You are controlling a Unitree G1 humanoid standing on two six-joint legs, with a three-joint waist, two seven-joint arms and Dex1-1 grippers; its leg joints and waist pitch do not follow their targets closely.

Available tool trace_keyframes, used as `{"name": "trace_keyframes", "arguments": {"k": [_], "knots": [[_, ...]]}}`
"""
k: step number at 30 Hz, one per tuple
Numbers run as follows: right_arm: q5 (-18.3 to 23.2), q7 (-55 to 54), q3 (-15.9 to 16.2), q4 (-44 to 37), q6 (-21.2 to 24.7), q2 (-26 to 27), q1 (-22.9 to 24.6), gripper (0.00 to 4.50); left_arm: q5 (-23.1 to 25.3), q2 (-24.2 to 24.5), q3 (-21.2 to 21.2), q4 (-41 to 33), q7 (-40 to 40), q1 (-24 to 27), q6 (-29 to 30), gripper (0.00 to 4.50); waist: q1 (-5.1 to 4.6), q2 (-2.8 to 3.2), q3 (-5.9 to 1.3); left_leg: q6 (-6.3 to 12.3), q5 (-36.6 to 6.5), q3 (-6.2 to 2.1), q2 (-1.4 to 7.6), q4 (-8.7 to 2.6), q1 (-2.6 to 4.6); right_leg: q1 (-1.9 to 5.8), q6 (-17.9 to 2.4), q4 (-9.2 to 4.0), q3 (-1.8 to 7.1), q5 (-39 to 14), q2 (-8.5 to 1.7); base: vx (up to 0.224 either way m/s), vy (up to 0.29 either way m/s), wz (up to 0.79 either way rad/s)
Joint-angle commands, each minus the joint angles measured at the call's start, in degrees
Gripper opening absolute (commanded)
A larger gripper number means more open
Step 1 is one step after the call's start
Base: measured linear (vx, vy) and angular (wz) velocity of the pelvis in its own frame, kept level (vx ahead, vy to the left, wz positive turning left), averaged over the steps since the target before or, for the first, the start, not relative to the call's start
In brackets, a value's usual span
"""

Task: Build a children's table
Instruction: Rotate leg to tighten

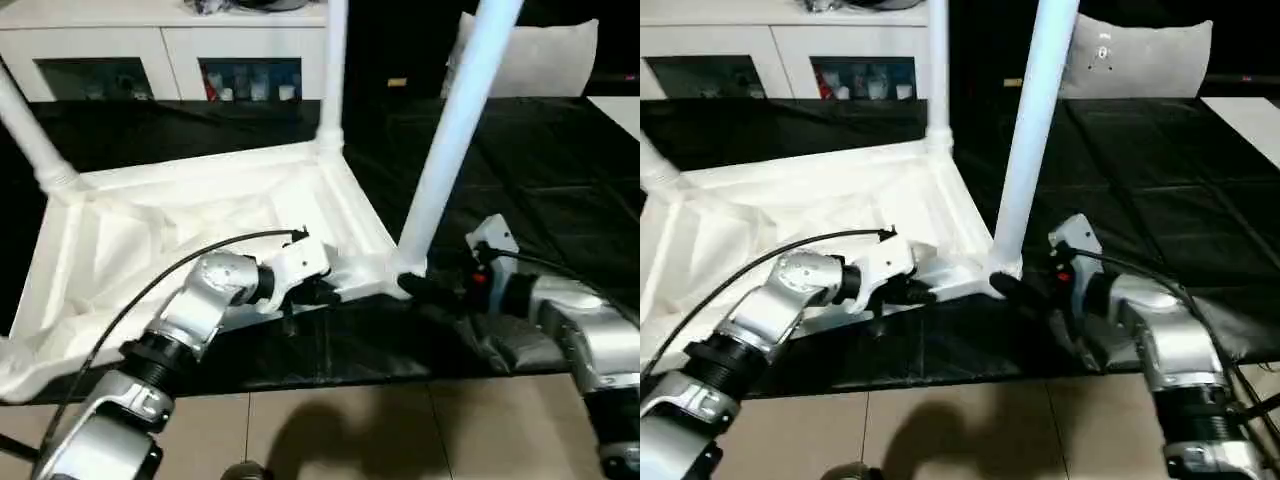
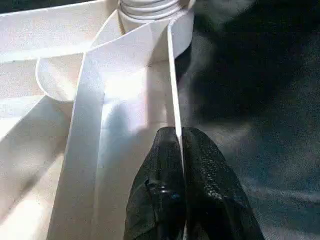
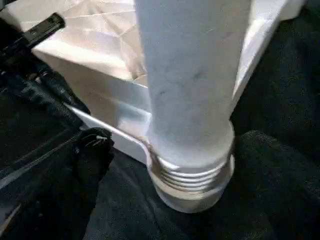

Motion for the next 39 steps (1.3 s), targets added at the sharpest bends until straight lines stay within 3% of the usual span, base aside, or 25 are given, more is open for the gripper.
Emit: {"name": "trace_keyframes", "arguments": {"k": [1,6,7,11,19,24,30,34,39], "knots": [[1.26,1.26,0.38,-1.57,0.2,-0.76,0.75,4.44,0.65,0.81,-1.74,-0.2,-2.64,-1.71,-1.9,0.0,-0.02,-0.71,-3.79,5.44,-4.0,-0.25,2.18,-3.17,1.14,2.84,-15.11,-3.49,2.38,6.28,-3.08,0.0,0.0,0.0],[2.57,2.96,0.66,-3.97,1.62,-1.9,3.22,4.44,-0.98,1.16,-0.38,1.17,-3.47,-2.44,-3.75,0.0,0.31,-0.74,-3.78,5.43,-3.96,-0.22,2.14,-3.09,1.04,2.88,-15.42,-3.45,2.37,5.94,-3.14,0.0,0.0,0.0],[2.4,2.65,0.57,-3.92,1.32,-1.8,3.47,4.49,-1.45,0.95,-0.02,1.37,-3.74,-2.59,-3.51,0.27,0.39,-0.74,-3.78,5.4,-4.15,-0.23,2.17,-3.13,1.07,2.86,-15.33,-3.52,2.35,5.69,-3.16,0.0,0.0,0.0],[2.53,2.27,0.29,-4.08,0.98,-1.72,4.19,4.5,-2.76,0.43,0.45,1.26,-5.15,-2.99,-1.9,0.62,0.48,-0.63,-3.9,5.14,-3.58,-0.21,2.14,-3.04,1.13,2.8,-15.5,-3.39,2.37,6.03,-3.14,0.0,0.0,0.0],[3.82,2.15,-0.22,-5.91,0.77,-1.64,5.33,4.5,-3.0,-3.16,1.51,3.65,-1.34,-4.65,0.41,1.29,0.85,-0.98,-3.94,5.96,-2.91,-0.22,2.08,-2.84,0.95,3.08,-16.04,-3.26,2.33,7.11,-3.25,0.0,0.0,0.0],[3.9,1.96,-0.02,-6.17,0.76,-1.65,5.25,4.5,-2.71,-5.05,1.27,4.34,0.02,-4.85,2.04,1.29,0.2,-1.07,-3.94,6.28,-2.99,-0.26,1.89,-2.76,0.84,3.18,-15.67,-3.45,2.28,6.06,-3.15,0.0,0.0,0.0],[3.71,0.77,0.33,-6.89,1.35,-1.76,5.61,4.5,1.25,-3.5,-0.71,7.33,2.61,-5.59,1.09,1.29,-0.05,-0.87,-4.01,6.31,-2.96,-0.39,1.96,-2.75,0.94,3.09,-15.45,-3.39,2.26,6.61,-3.08,0.0,0.0,0.0],[2.9,1.58,1.05,-4.28,-0.79,-1.96,5.21,4.5,2.08,-1.07,-1.42,5.78,0.68,-4.73,2.76,1.29,-0.1,-0.79,-3.94,5.82,-3.9,-0.39,2.04,-2.86,0.96,3.07,-15.86,-3.42,2.23,5.66,-3.17,0.0,0.0,0.0],[2.1,2.1,2.18,-3.04,-0.24,-2.62,5.31,4.5,1.45,-1.19,-0.74,6.66,1.16,-4.26,3.08,1.29,-0.23,-0.74,-3.77,4.79,-5.72,-0.32,2.04,-2.98,1.03,3.01,-16.07,-3.68,2.3,3.09,-3.21,0.0,0.0,0.0]]}}
